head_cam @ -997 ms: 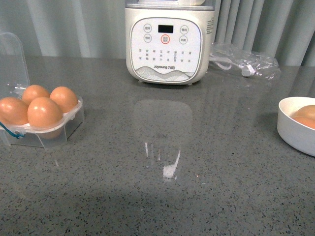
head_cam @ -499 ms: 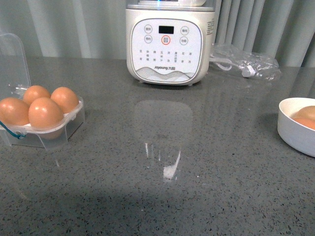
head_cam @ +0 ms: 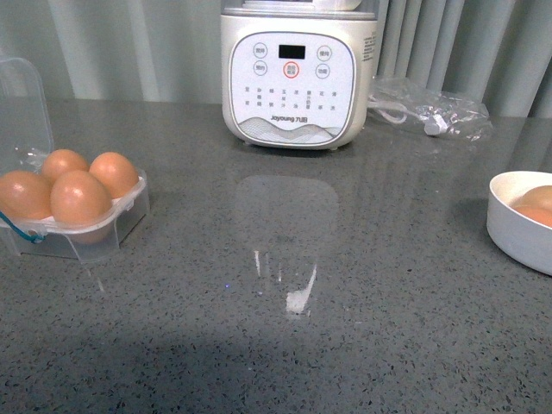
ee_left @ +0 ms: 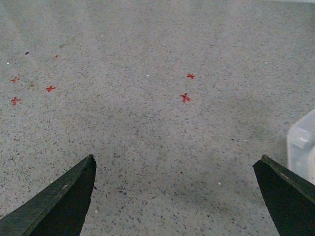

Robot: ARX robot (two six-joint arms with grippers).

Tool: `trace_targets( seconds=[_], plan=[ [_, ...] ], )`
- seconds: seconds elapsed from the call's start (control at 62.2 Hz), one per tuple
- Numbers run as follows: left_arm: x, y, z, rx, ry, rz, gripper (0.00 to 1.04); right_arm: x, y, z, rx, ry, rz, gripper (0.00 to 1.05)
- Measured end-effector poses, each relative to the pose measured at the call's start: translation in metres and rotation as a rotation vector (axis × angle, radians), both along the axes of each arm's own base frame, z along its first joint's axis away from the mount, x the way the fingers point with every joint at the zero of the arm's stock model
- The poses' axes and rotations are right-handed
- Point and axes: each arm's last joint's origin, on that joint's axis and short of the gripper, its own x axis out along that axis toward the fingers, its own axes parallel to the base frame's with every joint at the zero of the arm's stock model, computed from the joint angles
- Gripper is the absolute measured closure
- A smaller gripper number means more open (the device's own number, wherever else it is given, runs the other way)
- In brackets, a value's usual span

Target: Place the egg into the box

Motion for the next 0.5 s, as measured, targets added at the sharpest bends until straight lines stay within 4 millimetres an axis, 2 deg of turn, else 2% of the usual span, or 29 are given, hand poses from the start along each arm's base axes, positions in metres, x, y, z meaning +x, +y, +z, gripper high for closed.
trace_targets(
  seconds=[0.289,0.499],
  plan=[
    [0.030,0.018,-0.005,0.033,0.030,0.015,0.07,0.000,0.000,0.000,0.000,0.000,0.000,0.07],
    [0.042,-0.005,0.001,-0.058,0.005,-0.069,0.07,0.000,0.000,0.000,0.000,0.000,0.000,0.07]
  ],
)
